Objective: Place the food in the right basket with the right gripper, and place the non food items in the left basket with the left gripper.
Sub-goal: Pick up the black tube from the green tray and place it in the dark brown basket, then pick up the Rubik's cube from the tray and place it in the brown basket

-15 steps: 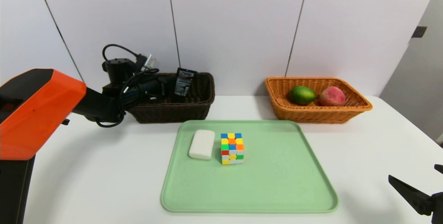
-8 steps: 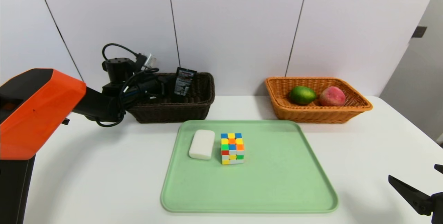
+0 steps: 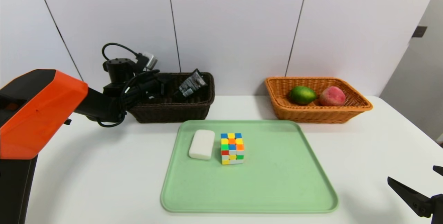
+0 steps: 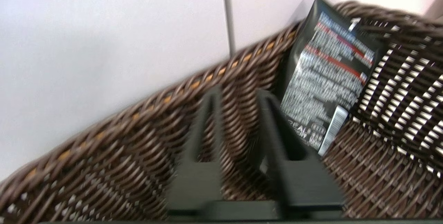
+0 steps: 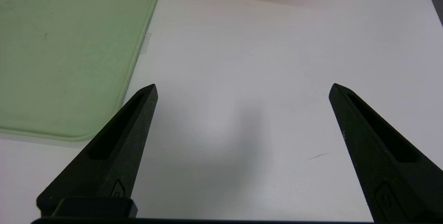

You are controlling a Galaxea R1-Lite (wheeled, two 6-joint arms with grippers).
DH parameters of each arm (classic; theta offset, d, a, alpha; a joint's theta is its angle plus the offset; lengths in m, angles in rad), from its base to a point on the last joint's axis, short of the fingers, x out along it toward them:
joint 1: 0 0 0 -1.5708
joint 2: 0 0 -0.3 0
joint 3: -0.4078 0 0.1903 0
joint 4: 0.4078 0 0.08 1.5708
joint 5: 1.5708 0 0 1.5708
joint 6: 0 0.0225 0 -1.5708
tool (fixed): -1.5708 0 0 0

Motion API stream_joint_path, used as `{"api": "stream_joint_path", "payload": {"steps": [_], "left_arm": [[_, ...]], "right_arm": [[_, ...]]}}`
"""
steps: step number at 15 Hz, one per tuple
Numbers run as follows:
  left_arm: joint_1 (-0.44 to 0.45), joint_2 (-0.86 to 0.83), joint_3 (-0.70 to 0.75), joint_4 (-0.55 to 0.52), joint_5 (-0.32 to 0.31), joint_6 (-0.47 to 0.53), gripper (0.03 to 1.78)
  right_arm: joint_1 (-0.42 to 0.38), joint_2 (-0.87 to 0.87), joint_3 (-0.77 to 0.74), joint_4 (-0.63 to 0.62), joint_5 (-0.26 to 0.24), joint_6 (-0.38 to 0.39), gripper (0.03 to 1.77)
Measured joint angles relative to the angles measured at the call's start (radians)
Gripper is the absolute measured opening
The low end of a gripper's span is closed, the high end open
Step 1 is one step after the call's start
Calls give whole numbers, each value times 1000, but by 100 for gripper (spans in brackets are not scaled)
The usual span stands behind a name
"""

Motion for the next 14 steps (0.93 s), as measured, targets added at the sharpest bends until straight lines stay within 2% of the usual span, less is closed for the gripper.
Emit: {"api": "stream_joint_path", "payload": {"steps": [3,6,11,14], "left_arm": [[2,14,-34,-72,-4,-3,88],[7,15,-98,-80,-6,-66,115],[8,-94,-67,-31,-2,-133,141],[6,-203,20,-3,-1,-178,150]], "right_arm": [[0,0,0,0,0,1,171],[0,0,0,0,0,1,171],[0,-1,0,0,4,1,171],[0,-3,-3,0,6,0,171]]}}
